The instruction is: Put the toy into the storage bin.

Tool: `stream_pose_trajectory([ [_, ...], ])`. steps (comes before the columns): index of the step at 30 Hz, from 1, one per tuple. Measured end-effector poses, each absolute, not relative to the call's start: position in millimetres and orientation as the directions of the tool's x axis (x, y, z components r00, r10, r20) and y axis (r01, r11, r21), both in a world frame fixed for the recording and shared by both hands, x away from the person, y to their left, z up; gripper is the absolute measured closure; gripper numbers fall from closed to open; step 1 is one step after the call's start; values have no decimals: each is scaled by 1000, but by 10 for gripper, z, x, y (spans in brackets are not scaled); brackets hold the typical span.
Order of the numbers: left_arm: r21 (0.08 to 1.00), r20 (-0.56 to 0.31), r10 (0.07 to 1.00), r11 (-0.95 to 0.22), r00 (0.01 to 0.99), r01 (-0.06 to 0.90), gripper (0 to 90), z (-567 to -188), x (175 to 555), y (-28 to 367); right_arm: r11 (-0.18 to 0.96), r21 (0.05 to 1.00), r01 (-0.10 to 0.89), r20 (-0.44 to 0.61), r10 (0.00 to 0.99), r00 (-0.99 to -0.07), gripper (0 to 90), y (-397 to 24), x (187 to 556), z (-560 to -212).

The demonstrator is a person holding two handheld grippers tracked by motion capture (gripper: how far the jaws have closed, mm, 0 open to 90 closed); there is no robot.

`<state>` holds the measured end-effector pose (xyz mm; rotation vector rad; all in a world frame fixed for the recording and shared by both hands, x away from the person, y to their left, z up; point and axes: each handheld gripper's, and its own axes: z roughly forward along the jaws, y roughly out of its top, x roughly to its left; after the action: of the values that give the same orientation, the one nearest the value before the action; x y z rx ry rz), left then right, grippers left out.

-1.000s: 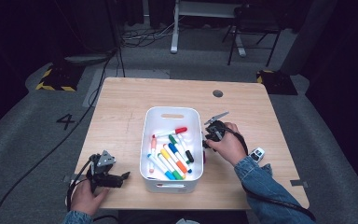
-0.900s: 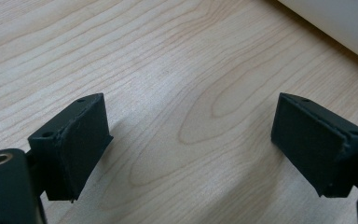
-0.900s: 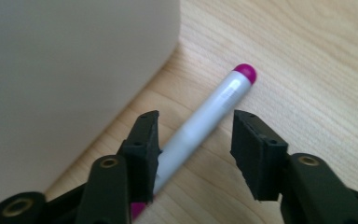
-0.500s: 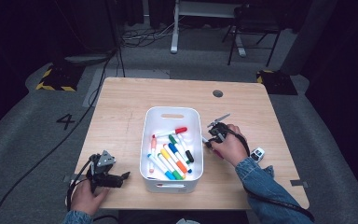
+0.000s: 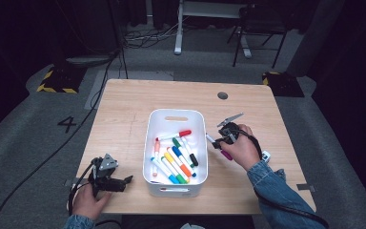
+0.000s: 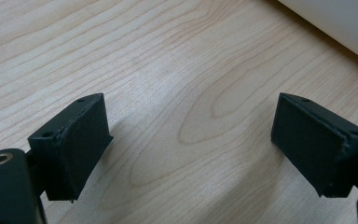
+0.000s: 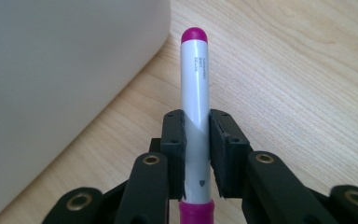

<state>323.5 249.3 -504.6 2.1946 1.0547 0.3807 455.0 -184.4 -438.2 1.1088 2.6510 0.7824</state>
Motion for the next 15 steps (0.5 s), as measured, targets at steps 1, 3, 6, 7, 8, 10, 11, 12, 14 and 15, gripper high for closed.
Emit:
stream_pose_trajectory([
  [1,676,-23,776,-452,630,582,115,-5047,3235,2492,588,531,611,45,700,-713,770,-1857,4540,-4352],
  [3,676,-24,774,-454,633,580,115,-5047,3237,2493,580,543,607,49,700,-713,770,-1883,4511,-4274],
  [6,676,-24,774,-454,633,581,115,-5046,3237,2493,573,558,600,54,696,-716,770,-1913,4492,-4213],
  [7,676,-24,774,-454,633,581,115,-5046,3238,2493,563,571,598,68,693,-717,770,-1959,4464,-4139],
  [8,677,-23,775,-453,632,580,115,-5048,3237,2491,559,578,595,68,693,-718,770,-1978,4457,-4120],
  [10,678,-24,776,-451,631,580,115,-5048,3238,2490,549,588,594,75,695,-715,770,-2017,4432,-4066],
  [11,678,-24,776,-451,631,580,115,-5048,3238,2490,550,588,593,72,694,-716,770,-2037,4419,-4038],
  [12,678,-30,776,-447,630,583,115,-5050,3238,2488,550,591,591,72,693,-717,770,-2052,4404,-4010],
  [14,678,-26,775,-450,631,581,115,-5050,3240,2490,549,600,582,70,689,-722,770,-2065,4367,-3947],
  [15,678,-32,776,-446,630,584,115,-5052,3238,2487,553,603,575,65,685,-726,770,-2069,4347,-3912],
])
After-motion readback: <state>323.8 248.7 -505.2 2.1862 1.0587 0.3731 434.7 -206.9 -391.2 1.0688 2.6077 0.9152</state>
